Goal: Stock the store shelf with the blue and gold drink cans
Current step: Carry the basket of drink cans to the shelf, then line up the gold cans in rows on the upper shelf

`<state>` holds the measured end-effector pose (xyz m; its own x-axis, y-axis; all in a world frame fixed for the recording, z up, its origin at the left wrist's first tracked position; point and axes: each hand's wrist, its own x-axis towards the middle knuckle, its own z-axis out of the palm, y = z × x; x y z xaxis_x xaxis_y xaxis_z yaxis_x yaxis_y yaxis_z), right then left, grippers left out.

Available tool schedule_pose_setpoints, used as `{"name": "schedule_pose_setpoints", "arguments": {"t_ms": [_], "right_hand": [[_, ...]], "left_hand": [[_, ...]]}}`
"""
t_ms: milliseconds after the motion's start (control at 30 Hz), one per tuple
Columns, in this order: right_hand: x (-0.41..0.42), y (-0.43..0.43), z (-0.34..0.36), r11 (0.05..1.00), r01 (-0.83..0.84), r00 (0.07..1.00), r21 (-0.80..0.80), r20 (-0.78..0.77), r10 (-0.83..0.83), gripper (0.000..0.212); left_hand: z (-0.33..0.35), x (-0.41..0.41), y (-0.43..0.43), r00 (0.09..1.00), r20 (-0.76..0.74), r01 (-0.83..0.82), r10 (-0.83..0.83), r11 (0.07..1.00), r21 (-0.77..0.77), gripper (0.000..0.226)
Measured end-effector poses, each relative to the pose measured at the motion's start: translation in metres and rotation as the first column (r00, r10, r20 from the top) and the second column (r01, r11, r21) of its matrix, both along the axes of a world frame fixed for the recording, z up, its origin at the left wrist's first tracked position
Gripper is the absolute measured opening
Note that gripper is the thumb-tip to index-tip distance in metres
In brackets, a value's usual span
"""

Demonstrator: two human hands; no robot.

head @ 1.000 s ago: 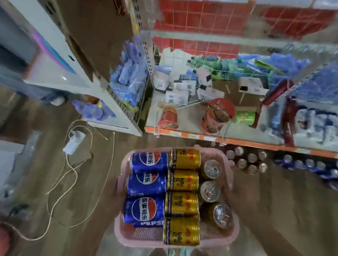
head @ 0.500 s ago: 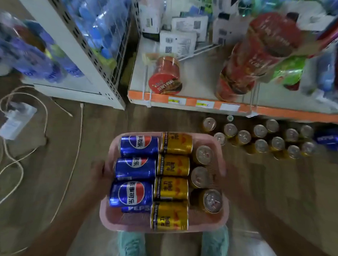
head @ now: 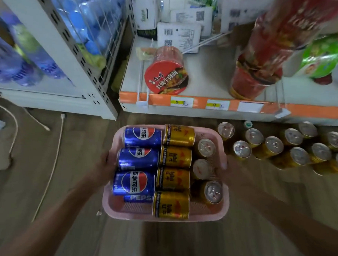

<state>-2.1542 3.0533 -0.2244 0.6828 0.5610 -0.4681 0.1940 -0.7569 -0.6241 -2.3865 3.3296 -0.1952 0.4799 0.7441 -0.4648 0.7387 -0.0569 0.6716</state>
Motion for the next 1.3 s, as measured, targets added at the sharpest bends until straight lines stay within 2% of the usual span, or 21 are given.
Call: {"name": "schedule_pose_setpoints", "arguments": {"t_ms": [133, 200, 333, 400, 467, 500, 567, 633, 700, 733, 867, 967, 1067, 1167, 1233, 1300], "right_hand": [[0.006, 0.01, -0.007, 0.995, -0.025, 0.996, -0.095, 0.083, 0.033, 0.023], [0.008, 0.014, -0.01, 0.989, -0.01, 0.992, -0.147, 0.126, 0.029, 0.026], [0.013, 0.014, -0.012, 0.982, -0.04, 0.989, -0.183, 0.133, 0.065, 0.03], [0.016, 0.012, -0.007, 0.975, -0.088, 0.987, -0.205, 0.114, 0.113, 0.029], [0.017, 0.01, 0.0, 0.949, -0.147, 0.973, -0.28, 0.13, 0.19, 0.022], [0.018, 0.01, 0.005, 0.934, -0.168, 0.963, -0.316, 0.148, 0.223, 0.02], [0.017, 0.009, 0.017, 0.906, -0.213, 0.924, -0.366, 0.225, 0.308, 0.025], [0.014, 0.01, 0.035, 0.858, -0.31, 0.822, -0.409, 0.338, 0.458, 0.033], [0.014, 0.015, 0.052, 0.812, -0.421, 0.721, -0.404, 0.395, 0.57, 0.044], [0.015, 0.019, 0.058, 0.801, -0.459, 0.703, -0.384, 0.395, 0.592, 0.047], [0.037, 0.035, 0.054, 0.769, -0.532, 0.666, -0.353, 0.386, 0.638, 0.056], [0.051, 0.044, 0.032, 0.734, -0.553, 0.632, -0.394, 0.376, 0.678, 0.07], [0.056, 0.052, 0.007, 0.675, -0.559, 0.562, -0.482, 0.378, 0.736, 0.085], [0.057, 0.056, -0.012, 0.671, -0.537, 0.495, -0.512, 0.452, 0.742, 0.087], [0.057, 0.058, -0.018, 0.71, -0.529, 0.51, -0.466, 0.494, 0.704, 0.084], [0.058, 0.059, -0.022, 0.755, -0.532, 0.579, -0.382, 0.487, 0.654, 0.08]], "left_hand": [[-0.017, 0.002, 0.008, 0.999, 0.004, 0.053, -0.053, 0.999, 0.009, 0.018], [-0.031, -0.004, 0.017, 0.998, -0.019, 0.067, -0.067, 0.998, 0.02, 0.037], [-0.063, -0.012, 0.038, 0.991, -0.063, 0.119, -0.117, 0.992, 0.038, 0.056], [-0.062, -0.009, 0.046, 0.975, -0.132, 0.185, -0.178, 0.982, 0.044, 0.043], [-0.044, -0.003, 0.042, 0.926, -0.27, 0.287, -0.263, 0.957, 0.051, 0.02], [-0.031, 0.0, 0.037, 0.881, -0.359, 0.359, -0.308, 0.93, 0.084, 0.017], [-0.008, 0.005, 0.026, 0.766, -0.527, 0.512, -0.368, 0.845, 0.153, 0.026], [0.014, 0.013, 0.016, 0.712, -0.591, 0.626, -0.38, 0.724, 0.289, 0.032], [0.032, 0.029, 0.004, 0.753, -0.493, 0.645, -0.435, 0.636, 0.424, 0.037], [0.041, 0.04, -0.004, 0.759, -0.429, 0.65, -0.49, 0.611, 0.452, 0.037], [0.053, 0.094, -0.026, 0.629, -0.337, 0.753, -0.701, 0.441, 0.488, 0.049], [0.039, 0.131, -0.027, 0.528, -0.405, 0.826, -0.747, 0.34, 0.45, 0.067], [0.018, 0.156, -0.026, 0.451, -0.458, 0.889, -0.766, 0.34, 0.306, 0.082], [-0.003, 0.17, -0.023, 0.471, -0.428, 0.882, -0.772, 0.393, 0.262, 0.085], [-0.008, 0.174, -0.02, 0.506, -0.4, 0.862, -0.764, 0.434, 0.262, 0.082], [-0.008, 0.175, -0.019, 0.529, -0.366, 0.848, -0.766, 0.456, 0.27, 0.073]]}}
